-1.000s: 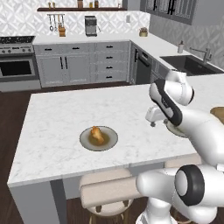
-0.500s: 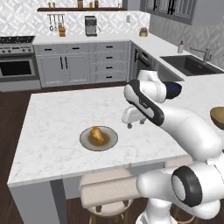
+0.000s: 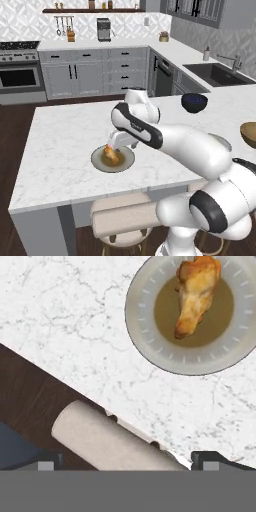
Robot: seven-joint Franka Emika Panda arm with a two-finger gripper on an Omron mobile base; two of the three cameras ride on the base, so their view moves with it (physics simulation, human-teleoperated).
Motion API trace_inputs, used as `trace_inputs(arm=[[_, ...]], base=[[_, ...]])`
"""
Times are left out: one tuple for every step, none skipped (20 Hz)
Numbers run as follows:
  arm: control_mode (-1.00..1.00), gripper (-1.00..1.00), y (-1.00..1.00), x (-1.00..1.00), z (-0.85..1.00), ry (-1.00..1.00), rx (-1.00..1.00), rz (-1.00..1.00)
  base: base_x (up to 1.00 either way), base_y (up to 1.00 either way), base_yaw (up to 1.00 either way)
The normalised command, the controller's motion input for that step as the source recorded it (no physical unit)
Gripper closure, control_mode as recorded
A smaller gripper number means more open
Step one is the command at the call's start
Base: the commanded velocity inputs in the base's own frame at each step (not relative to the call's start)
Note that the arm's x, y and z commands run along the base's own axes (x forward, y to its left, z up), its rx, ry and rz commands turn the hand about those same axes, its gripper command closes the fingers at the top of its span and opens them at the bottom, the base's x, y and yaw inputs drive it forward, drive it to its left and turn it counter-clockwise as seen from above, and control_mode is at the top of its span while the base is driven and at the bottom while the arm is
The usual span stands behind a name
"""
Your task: Pick the chicken drumstick and bell pepper from their plates and place them in the bowl. Then put the bowl in the fridge.
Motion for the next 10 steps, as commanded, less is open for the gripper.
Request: trace_inputs(arm=[[-1.0,-1.0,0.61,0.78,-0.46,0.09,0.0,0.0],[-1.0,-1.0,0.31,0.94,-0.57,0.15,0.0,0.0],[-1.0,-1.0,0.19,1.0,-0.57,0.11,0.0,0.0],[-1.0,-1.0,0.13,0.98,-0.49,0.01,0.0,0.0],[-1.0,-1.0,0.11,0.85,-0.43,0.0,0.0,0.0],[-1.0,-1.0,0.1,0.7,-0.33,0.0,0.0,0.0],[-1.0,-1.0,0.16,0.41,-0.49,-0.01,-0.01,-0.01],[-1.0,-1.0,0.07,0.46,-0.45,0.0,-0.06,-0.04],[-1.0,-1.0,0.04,0.36,-0.27,-0.02,-0.09,-0.08],[-1.0,-1.0,0.04,0.41,-0.13,0.0,-0.08,-0.11]], base=[[0.0,0.0,0.0],[0.0,0.0,0.0],[0.0,0.0,0.0],[0.0,0.0,0.0],[0.0,0.0,0.0],[0.0,0.0,0.0],[0.0,0.0,0.0],[0.0,0.0,0.0],[0.0,0.0,0.0],[0.0,0.0,0.0]])
